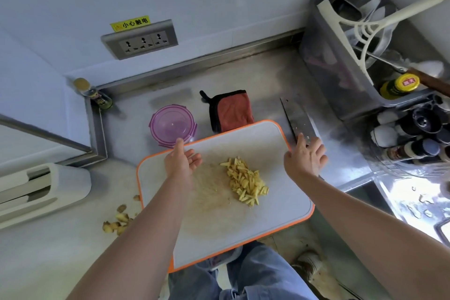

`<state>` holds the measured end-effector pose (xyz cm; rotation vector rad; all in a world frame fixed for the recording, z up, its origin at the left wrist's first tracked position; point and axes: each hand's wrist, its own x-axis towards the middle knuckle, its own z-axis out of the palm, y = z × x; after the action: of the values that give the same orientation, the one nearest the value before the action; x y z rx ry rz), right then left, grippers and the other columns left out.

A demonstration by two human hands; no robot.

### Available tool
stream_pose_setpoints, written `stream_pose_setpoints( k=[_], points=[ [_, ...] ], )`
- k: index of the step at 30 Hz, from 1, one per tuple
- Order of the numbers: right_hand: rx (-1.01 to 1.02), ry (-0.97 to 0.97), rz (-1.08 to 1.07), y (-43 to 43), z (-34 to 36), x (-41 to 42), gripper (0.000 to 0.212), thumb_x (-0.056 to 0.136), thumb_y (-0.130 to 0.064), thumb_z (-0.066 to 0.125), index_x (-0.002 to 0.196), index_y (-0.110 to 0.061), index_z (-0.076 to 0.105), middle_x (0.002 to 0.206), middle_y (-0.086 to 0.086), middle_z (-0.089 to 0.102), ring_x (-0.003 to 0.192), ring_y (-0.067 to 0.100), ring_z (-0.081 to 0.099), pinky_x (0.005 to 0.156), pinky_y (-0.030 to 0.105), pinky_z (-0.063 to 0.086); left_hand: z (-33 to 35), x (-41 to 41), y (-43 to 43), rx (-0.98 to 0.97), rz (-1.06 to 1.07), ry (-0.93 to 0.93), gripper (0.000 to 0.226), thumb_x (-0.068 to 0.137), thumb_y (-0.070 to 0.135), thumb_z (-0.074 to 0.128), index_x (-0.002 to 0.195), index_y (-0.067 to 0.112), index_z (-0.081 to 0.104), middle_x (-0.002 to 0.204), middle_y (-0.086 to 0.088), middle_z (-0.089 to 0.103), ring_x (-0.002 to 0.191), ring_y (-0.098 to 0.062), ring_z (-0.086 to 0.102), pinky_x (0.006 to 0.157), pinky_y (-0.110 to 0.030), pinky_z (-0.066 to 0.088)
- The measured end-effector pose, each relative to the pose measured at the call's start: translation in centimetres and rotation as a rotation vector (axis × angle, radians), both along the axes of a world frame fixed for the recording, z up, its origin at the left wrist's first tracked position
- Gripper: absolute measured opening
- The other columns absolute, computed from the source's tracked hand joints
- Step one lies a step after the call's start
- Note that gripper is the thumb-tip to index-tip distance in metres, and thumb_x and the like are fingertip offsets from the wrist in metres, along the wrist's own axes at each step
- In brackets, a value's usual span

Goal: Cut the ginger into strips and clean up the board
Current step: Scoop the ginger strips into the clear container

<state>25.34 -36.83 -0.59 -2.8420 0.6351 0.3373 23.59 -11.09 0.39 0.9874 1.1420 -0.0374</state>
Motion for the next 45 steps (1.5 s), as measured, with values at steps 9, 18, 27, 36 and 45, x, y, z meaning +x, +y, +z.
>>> stream_pose_setpoints(
  k=[9, 18, 27, 36, 45],
  points=[
    [0.278, -0.090, 0.390, 8.9, 1.5, 1.3, 0.053, 0.089, -0.018, 0.052, 0.141, -0.018, 0.039, 0.142, 0.014, 0.029, 0.128, 0.033, 0.029, 0.103, 0.041, 0.027, -0.1, 0.4, 3.4, 0.042, -0.008, 0.033, 0.022, 0.099, 0.027, 0.053, 0.091, 0.007, 0.051, 0.078, -0.007, 0.051, 0.062, -0.018, 0.056, 0.058, -0.027, 0.054],
    [0.944, 0.022, 0.251, 14.2, 4.4, 1.9, 0.043, 0.095, -0.032, 0.055, 0.134, -0.014, 0.048, 0.122, 0.002, 0.051, 0.101, 0.013, 0.056, 0.093, 0.029, 0.048, 0.8, -0.7, 3.9, 0.248, -0.163, -0.094, 0.017, 0.086, 0.021, 0.060, 0.089, 0.006, 0.053, 0.078, -0.010, 0.057, 0.063, -0.024, 0.060, 0.074, -0.040, 0.054],
    [1.134, 0.121, -0.223, 14.7, 4.3, 0.1, 0.052, 0.082, -0.042, 0.071, 0.116, -0.011, 0.047, 0.100, 0.008, 0.058, 0.078, 0.019, 0.060, 0.081, 0.043, 0.058, 2.8, -3.9, 1.4, 0.221, -0.285, -0.293, 0.025, 0.086, 0.017, 0.071, 0.080, 0.011, 0.047, 0.074, -0.006, 0.052, 0.075, -0.022, 0.058, 0.082, -0.041, 0.058],
    [1.189, 0.055, -0.322, 14.1, 4.9, -2.7, 0.058, 0.078, -0.045, 0.075, 0.117, -0.013, 0.046, 0.104, 0.010, 0.058, 0.069, 0.011, 0.046, 0.061, 0.027, 0.040, 3.6, -6.6, -1.1, 0.119, -0.185, -0.288, 0.026, 0.089, 0.014, 0.068, 0.084, 0.010, 0.042, 0.067, -0.007, 0.058, 0.064, -0.024, 0.060, 0.076, -0.040, 0.058],
    [1.129, -0.004, -0.232, 13.8, 6.6, -4.3, 0.050, 0.080, -0.042, 0.073, 0.111, -0.018, 0.043, 0.109, 0.010, 0.058, 0.090, 0.021, 0.056, 0.079, 0.036, 0.049, 5.0, -8.4, -1.6, 0.047, -0.169, -0.266, 0.025, 0.090, 0.016, 0.066, 0.086, 0.009, 0.042, 0.076, -0.014, 0.056, 0.067, -0.022, 0.061, 0.079, -0.039, 0.058]
  ],
)
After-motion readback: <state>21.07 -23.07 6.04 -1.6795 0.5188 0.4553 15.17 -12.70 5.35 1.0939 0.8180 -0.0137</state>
